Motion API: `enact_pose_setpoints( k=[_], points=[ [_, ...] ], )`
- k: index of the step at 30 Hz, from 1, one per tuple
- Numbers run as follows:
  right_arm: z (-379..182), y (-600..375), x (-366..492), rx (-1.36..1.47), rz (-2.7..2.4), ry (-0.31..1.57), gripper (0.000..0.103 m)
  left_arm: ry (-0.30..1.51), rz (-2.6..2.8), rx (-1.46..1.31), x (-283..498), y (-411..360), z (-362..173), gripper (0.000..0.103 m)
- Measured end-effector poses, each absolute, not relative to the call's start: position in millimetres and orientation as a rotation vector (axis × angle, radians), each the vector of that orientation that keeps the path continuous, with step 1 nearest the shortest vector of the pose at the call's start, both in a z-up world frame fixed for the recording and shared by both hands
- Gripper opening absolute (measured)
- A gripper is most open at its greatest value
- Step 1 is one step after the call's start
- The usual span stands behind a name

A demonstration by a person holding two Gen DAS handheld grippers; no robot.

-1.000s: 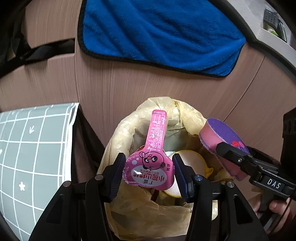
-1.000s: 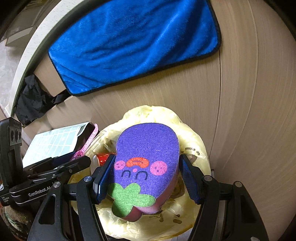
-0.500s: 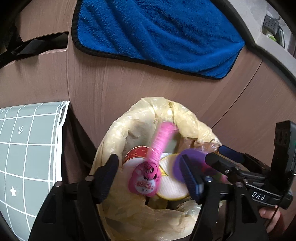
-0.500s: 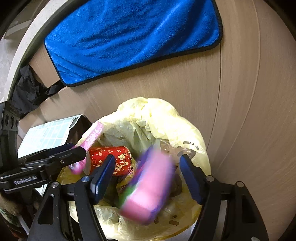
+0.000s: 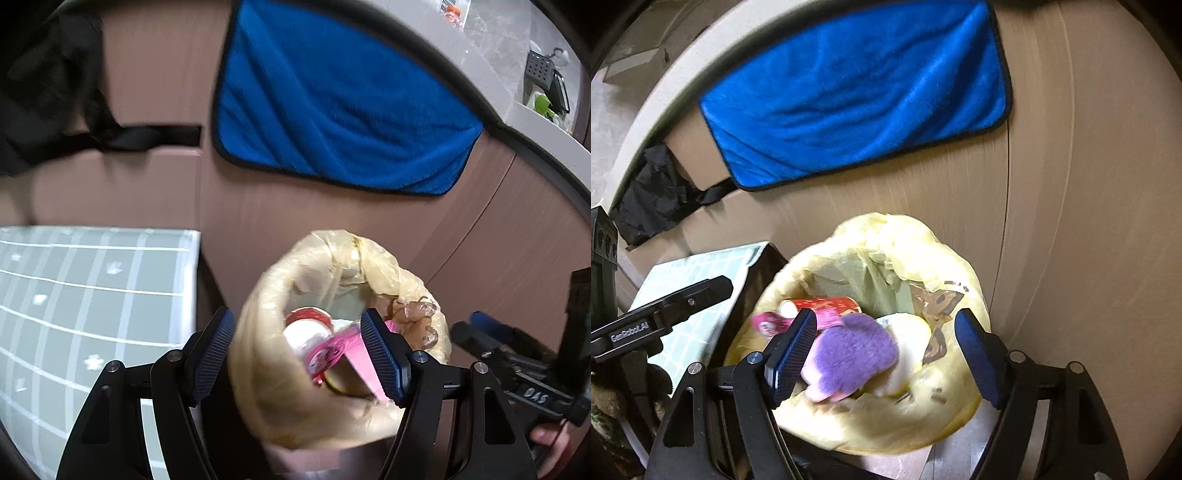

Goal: Collect trash

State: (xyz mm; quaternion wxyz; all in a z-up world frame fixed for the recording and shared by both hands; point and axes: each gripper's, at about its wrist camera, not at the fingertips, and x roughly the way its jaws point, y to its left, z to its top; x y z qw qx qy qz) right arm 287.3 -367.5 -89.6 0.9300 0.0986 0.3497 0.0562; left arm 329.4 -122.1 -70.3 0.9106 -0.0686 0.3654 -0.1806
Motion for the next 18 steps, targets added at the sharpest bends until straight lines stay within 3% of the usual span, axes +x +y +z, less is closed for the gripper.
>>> enact_pose_setpoints(
  k=[11,18],
  points=[
    [-27.3,-332.1,189.0,0.182,0.19,0.597,0.077,0.636,-0.281,-0.056,201.3,-67.0,-20.9,0.071],
    [-16.7,-286.2,113.6,0.121,0.238,0.546,0.081,0.576,-0.109,-0.024,115.4,-32.1,-11.8,0.071]
  ],
)
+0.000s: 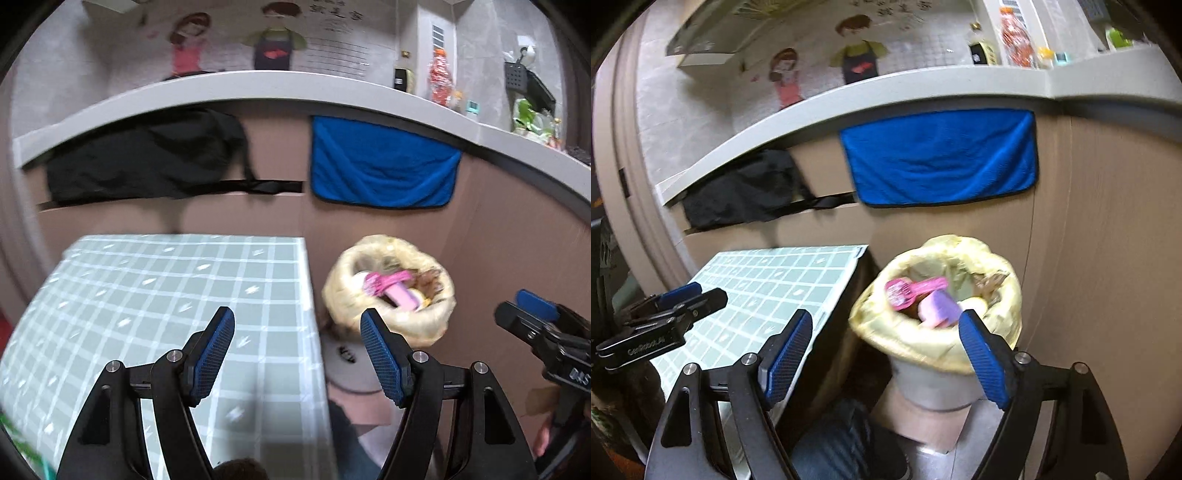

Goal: Collect trash

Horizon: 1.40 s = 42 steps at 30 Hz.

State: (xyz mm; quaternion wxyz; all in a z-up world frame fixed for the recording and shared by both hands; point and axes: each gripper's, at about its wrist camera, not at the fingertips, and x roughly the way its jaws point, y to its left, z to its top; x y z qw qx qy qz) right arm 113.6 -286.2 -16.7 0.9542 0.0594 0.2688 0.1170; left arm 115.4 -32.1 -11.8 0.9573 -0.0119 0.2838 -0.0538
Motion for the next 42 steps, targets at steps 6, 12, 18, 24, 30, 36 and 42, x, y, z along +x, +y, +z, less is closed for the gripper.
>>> enact_pose_setpoints(
  k=[6,12,18,24,30,36,42],
  points=[
    [-18.1,-253.1,59.7,0.075,0.252,0.491,0.082,0.556,-0.079,0.012,69.1,-19.1,-14.5,0.071],
    [-21.4,-238.0,28.5,0.091,0.259,0.48,0.083,0.506,-0.084,0.041,28.6,-14.9,-13.2,0.071],
    [-23.9,-219.4,7.6,0.034,0.236,0.488,0.083,0.481,-0.074,0.012,5.2,-3.4,-7.9,0.071],
    [-15.0,-212.6,-11.0,-0.006,0.196,0.437,0.083,0.431,-0.07,0.002,-11.0,1.4,2.3,0.071],
    [-0.5,-217.1,-23.6,0.0,0.168,0.385,0.084,0.424,-0.089,-0.006,-19.5,2.0,7.6,0.071],
    [3.6,-218.7,-27.1,0.001,0.163,0.368,0.085,0.404,-0.092,-0.006,-24.7,2.4,12.7,0.071],
    [4.7,-217.7,-29.1,-0.007,0.161,0.373,0.085,0.407,-0.097,0.003,-25.3,-0.6,12.0,0.071]
  ],
)
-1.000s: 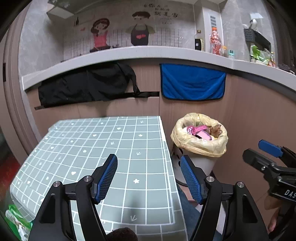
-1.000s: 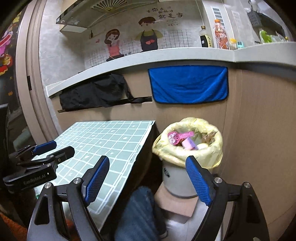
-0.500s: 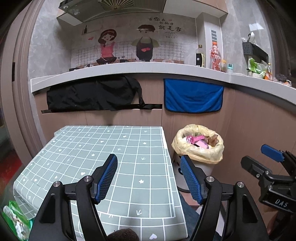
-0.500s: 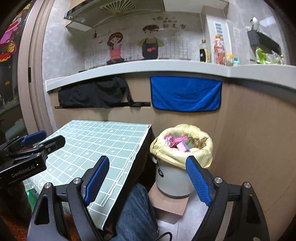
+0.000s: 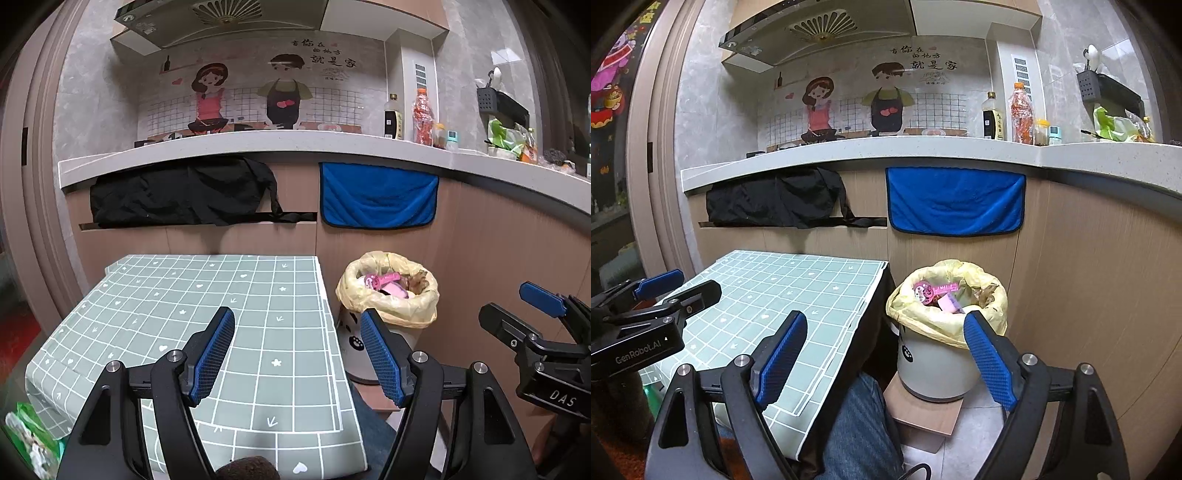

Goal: Collect trash

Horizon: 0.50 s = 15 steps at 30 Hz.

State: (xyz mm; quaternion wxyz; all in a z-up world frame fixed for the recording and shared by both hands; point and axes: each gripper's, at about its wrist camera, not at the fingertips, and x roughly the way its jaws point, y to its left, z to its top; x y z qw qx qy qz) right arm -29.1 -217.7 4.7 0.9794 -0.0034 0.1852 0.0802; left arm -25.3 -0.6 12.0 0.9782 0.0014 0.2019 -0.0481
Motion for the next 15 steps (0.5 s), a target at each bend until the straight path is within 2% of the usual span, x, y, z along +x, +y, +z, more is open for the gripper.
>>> enact_pose_setpoints(
  k=[15],
  points=[
    [3.1,-220.1,-26.6,0.004,0.161,0.382,0.085,0.408,-0.097,0.004,-24.8,-1.9,10.6,0.071]
  ],
)
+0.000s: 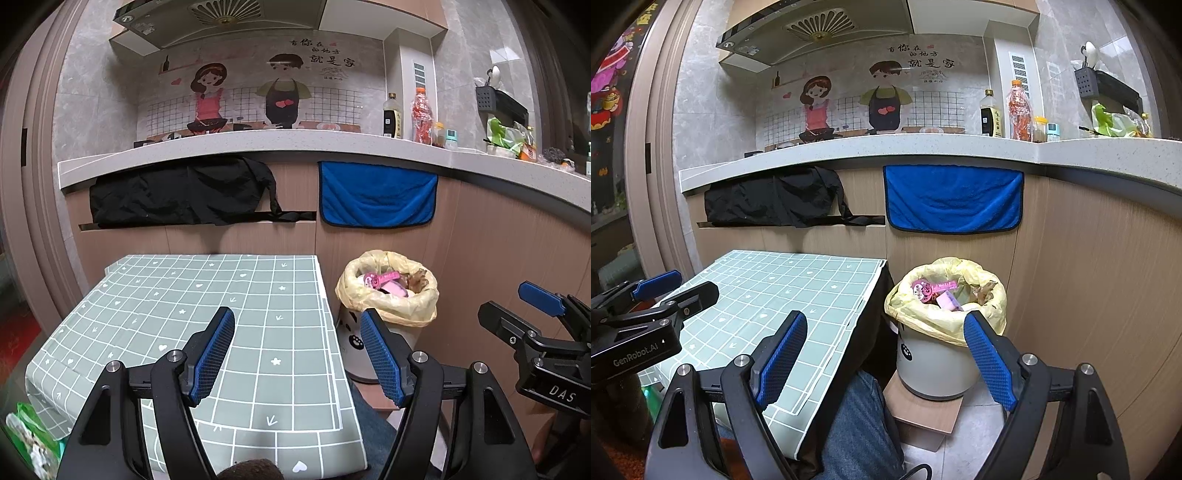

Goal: Collect trash

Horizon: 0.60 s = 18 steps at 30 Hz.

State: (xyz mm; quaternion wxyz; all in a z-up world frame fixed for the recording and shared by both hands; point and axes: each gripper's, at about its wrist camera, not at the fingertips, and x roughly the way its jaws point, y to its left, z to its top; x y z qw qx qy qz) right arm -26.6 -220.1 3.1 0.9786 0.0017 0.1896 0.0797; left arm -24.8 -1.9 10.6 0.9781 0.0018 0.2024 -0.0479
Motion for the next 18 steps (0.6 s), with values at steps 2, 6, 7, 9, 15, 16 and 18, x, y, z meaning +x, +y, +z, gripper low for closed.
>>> enact_pose_setpoints(
  k=[2,6,7,9,15,16,18],
  points=[
    [2.9,-220.1,-26.3,0.004,0.161,0.383,0.085,0.407,-0.097,0.004,-24.9,-1.8,10.7,0.071],
    [3.2,-220.4,-26.5,0.007,0.161,0.382,0.085,0.408,-0.098,0.003,-24.8,-2.4,10.5,0.071],
    [3.4,-220.6,-26.2,0.007,0.161,0.382,0.085,0.409,-0.096,0.003,-24.9,-2.8,10.5,0.071],
    [3.5,-220.4,-26.1,0.008,0.161,0.381,0.085,0.407,-0.095,0.003,-25.2,-3.3,10.7,0.071],
    [3.6,-221.1,-25.9,0.011,0.161,0.38,0.085,0.408,-0.093,0.003,-25.3,-4.6,10.6,0.071],
    [3.7,-220.4,-26.1,0.011,0.161,0.378,0.085,0.407,-0.092,0.002,-25.4,-5.2,10.6,0.071],
    [3.7,-220.3,-26.7,0.011,0.159,0.379,0.085,0.407,-0.092,0.003,-25.5,-5.3,10.9,0.071]
  ],
)
